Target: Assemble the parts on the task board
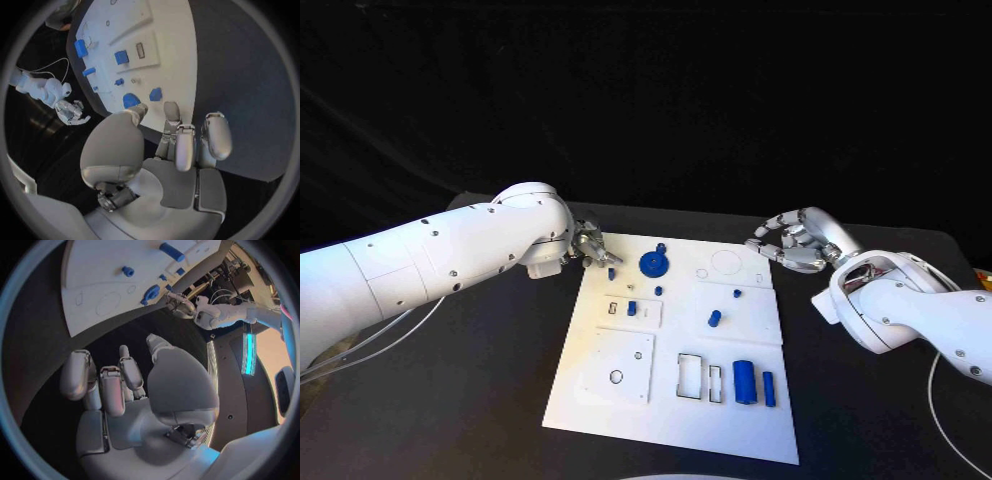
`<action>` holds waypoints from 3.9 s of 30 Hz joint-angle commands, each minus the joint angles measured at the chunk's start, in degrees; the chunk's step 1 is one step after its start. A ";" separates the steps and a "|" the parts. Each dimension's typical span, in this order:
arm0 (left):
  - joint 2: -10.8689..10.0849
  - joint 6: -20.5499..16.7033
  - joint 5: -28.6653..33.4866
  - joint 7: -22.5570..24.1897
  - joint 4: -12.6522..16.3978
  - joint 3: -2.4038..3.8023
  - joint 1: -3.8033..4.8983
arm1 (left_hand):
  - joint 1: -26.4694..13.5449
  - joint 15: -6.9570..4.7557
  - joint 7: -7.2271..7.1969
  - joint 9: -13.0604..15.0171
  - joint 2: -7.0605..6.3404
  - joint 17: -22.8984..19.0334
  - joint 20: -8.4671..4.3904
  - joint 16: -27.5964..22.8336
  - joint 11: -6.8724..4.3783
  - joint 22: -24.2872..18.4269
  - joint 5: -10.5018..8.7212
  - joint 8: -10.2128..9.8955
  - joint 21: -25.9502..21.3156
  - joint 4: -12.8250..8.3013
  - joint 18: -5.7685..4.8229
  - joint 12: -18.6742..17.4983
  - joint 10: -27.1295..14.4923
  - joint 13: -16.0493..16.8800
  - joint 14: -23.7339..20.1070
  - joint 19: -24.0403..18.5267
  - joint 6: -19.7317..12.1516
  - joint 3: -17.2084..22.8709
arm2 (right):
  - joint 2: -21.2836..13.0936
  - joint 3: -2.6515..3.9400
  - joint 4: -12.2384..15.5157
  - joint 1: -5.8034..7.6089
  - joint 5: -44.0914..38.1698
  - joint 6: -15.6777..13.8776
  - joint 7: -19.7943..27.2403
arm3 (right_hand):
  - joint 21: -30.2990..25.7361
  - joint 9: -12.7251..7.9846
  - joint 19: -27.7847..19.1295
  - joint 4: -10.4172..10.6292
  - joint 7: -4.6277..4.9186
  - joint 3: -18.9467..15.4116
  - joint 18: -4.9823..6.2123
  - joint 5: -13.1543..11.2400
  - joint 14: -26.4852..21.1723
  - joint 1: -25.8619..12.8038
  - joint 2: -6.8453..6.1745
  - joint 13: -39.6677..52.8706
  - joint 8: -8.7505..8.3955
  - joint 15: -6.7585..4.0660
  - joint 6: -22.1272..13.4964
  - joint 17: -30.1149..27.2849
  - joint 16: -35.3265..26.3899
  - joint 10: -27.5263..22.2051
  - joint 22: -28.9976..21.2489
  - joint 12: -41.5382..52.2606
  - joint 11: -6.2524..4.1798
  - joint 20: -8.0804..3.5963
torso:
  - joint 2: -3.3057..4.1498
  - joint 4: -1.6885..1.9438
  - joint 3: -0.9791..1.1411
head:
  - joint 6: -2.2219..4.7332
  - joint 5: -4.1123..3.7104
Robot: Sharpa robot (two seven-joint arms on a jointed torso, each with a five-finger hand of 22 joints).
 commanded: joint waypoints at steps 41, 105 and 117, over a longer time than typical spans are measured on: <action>0.66 3.02 2.79 0.78 -0.37 -0.30 -0.16 | 3.44 -1.36 -1.53 1.84 0.46 11.23 -1.01 0.12 -1.33 1.20 -0.02 4.32 0.77 -0.32 0.36 0.70 1.33 0.43 4.69 0.96 2.05 3.97 | 0.10 0.01 -0.03 -0.04 -0.36 0.37 0.13 | -0.44 0.10 -0.64 -0.02 -0.06 -0.39 1.14 0.59 2.93 -0.38 0.52 -0.04 0.32 -0.39 -0.56 1.74 -0.49 -0.40 -0.20 -0.33 -0.04 -0.02 | -0.09 0.05 0.03 | -0.76 -0.24; -9.14 -4.14 6.16 3.78 13.60 -0.86 -3.15 | 11.59 -1.75 -1.71 6.55 -3.99 12.01 -1.46 0.49 -1.79 3.84 0.27 11.41 1.88 -8.53 -0.09 1.33 4.29 1.45 5.00 2.23 -0.45 31.90 | -0.01 0.01 -0.44 -0.15 -0.31 0.95 0.22 | -0.62 0.16 -0.62 -0.02 -0.10 -0.58 1.16 1.07 2.95 -0.40 1.00 0.02 0.47 -0.43 -0.56 1.73 -0.54 -0.30 -0.28 -0.24 -0.07 -0.05 | -0.28 0.12 0.08 | -1.11 0.63; -9.17 -4.10 3.58 3.34 14.97 -0.88 -4.13 | 11.29 -1.83 -1.80 6.55 -4.29 12.04 -1.53 0.50 -1.88 4.32 0.36 11.57 2.11 -8.89 -0.19 1.67 4.77 2.04 5.01 2.55 -0.21 32.49 | 0.04 0.01 -0.62 -0.22 0.08 0.39 1.05 | -4.37 0.24 -2.50 -0.10 -0.13 -0.92 1.94 1.48 2.16 -0.13 1.29 -0.95 0.68 -0.46 -0.54 -1.27 -1.90 -1.15 -3.07 -1.18 -0.12 -0.08 | -0.19 0.06 0.11 | -1.39 0.72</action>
